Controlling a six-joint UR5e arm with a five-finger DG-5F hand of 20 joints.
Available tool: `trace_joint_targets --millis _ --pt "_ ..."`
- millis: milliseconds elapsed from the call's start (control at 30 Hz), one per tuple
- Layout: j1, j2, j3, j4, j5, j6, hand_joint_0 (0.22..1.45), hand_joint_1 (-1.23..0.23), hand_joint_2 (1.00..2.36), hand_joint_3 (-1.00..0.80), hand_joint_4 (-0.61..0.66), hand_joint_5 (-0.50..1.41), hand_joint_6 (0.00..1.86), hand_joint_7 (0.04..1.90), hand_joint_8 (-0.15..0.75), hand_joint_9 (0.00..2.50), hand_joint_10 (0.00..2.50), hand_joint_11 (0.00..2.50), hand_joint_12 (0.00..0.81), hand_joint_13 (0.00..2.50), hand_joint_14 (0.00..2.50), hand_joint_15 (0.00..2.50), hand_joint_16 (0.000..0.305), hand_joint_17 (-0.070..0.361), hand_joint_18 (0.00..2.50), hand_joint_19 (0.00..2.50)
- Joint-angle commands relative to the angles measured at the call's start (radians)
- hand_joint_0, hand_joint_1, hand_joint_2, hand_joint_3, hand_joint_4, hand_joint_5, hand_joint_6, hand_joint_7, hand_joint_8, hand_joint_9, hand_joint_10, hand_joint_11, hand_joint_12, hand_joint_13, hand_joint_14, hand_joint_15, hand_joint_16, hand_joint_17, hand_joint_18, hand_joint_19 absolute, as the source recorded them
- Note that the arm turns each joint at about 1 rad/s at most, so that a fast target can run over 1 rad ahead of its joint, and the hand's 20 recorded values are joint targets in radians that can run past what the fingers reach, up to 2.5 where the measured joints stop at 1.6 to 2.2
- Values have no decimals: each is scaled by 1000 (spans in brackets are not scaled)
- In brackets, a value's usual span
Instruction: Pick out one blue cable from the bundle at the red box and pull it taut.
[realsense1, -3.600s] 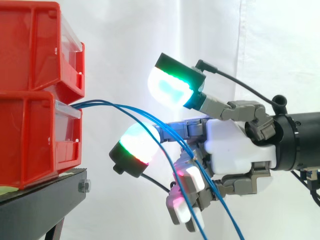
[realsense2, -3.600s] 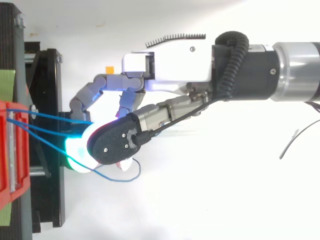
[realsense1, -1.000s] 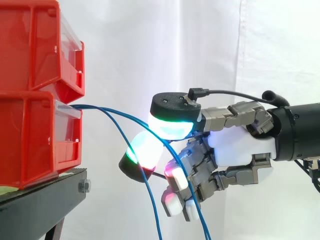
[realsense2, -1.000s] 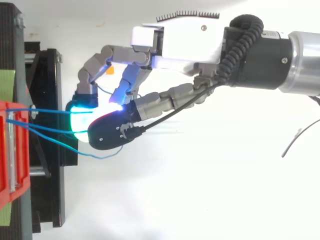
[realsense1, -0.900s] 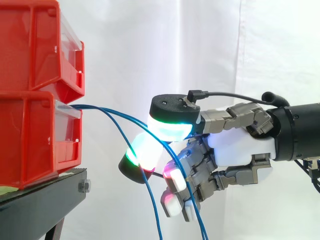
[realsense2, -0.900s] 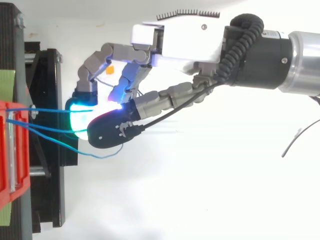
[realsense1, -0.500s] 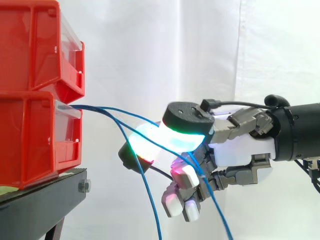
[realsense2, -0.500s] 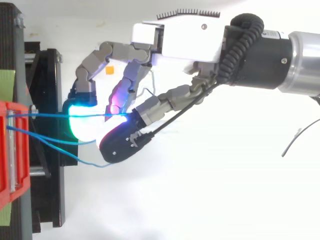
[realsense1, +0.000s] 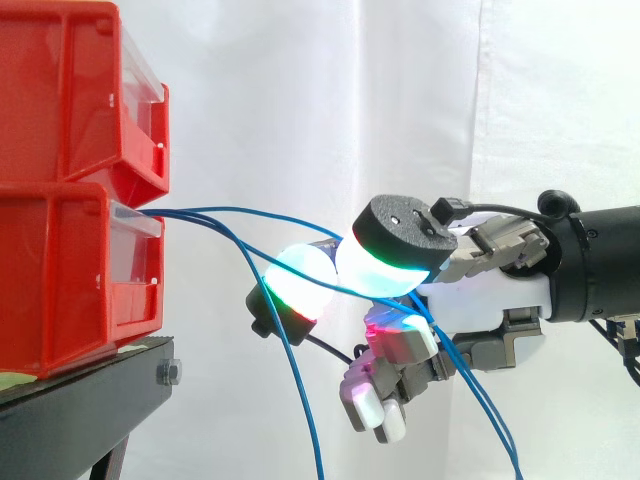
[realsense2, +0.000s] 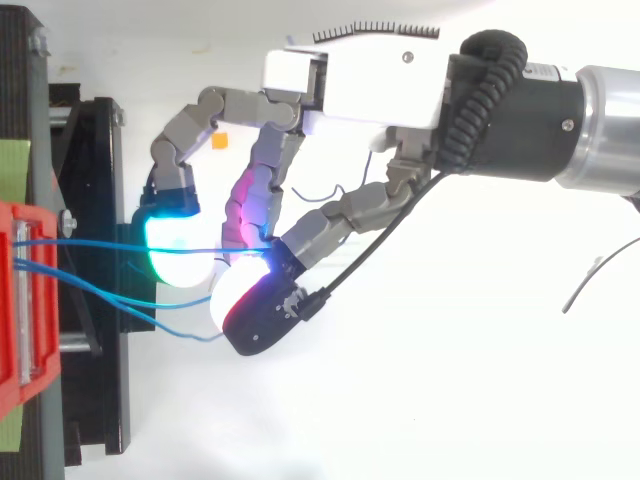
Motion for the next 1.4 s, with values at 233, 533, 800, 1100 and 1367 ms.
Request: trace_joint_targets --millis 233,533,800,1100,1367 --pt "0 0 0 1 0 1 515 -789 1000 -500 -256 -39 865 1008 192 1529 27 692 304 1152 24 541 46 104 883 731" --pt "0 0 0 1 -2 3 635 -866 1000 -500 -147 -49 877 1027 219 1441 30 698 306 1123 23 570 44 98 850 742" --pt "0 0 0 1 -3 3 738 -943 1000 -500 -225 -117 946 992 208 1228 30 720 303 1012 22 542 45 100 791 678" --pt "0 0 0 1 -3 4 738 -958 1000 -500 -219 -218 935 791 144 925 26 710 296 851 21 498 47 105 715 609" --pt "0 0 0 2 -3 4 621 -943 1000 -500 -231 -211 907 780 153 975 27 753 299 842 21 501 46 104 699 646"
